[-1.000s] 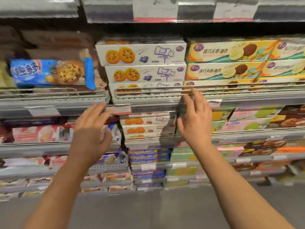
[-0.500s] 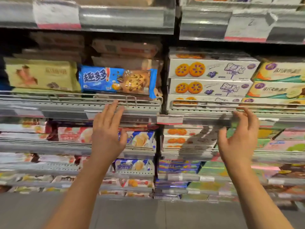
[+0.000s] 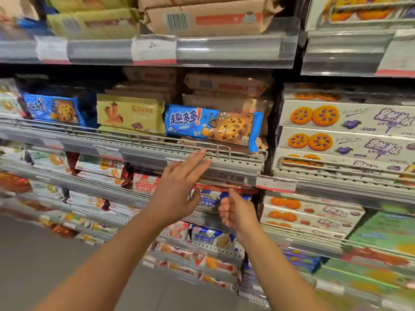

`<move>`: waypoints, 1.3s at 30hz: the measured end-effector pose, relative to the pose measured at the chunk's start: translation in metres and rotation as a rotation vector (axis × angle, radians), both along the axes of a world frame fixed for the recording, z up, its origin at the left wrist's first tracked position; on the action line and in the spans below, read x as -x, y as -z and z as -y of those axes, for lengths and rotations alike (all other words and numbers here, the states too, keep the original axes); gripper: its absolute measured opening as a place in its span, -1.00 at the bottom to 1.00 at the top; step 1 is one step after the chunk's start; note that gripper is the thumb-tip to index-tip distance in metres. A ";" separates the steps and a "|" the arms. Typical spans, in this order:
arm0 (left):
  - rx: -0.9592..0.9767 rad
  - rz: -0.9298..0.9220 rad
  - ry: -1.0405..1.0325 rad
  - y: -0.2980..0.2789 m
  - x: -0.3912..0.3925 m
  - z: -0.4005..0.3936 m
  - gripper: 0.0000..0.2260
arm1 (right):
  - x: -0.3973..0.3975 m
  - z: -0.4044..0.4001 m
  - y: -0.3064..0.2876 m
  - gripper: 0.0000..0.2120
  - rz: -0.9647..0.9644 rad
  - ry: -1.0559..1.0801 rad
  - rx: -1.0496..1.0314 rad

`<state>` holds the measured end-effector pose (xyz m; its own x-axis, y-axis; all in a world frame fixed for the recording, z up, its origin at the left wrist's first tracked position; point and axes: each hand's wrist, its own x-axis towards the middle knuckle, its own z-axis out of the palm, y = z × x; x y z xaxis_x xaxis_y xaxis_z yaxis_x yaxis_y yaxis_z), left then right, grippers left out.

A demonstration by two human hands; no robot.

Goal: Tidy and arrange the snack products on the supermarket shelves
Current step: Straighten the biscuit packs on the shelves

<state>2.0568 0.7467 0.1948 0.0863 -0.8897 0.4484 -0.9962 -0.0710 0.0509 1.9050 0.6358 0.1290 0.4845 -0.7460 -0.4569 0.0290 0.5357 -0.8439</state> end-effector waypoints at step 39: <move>-0.204 -1.818 0.024 0.094 -0.139 -0.052 -0.50 | -0.064 -0.091 0.041 -0.52 -0.225 0.273 0.165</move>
<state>2.1959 0.7989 0.1004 0.2742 -0.9204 -0.2786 0.2771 -0.2018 0.9394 1.9690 0.7263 0.0878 0.1594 -0.9061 -0.3919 -0.0439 0.3901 -0.9197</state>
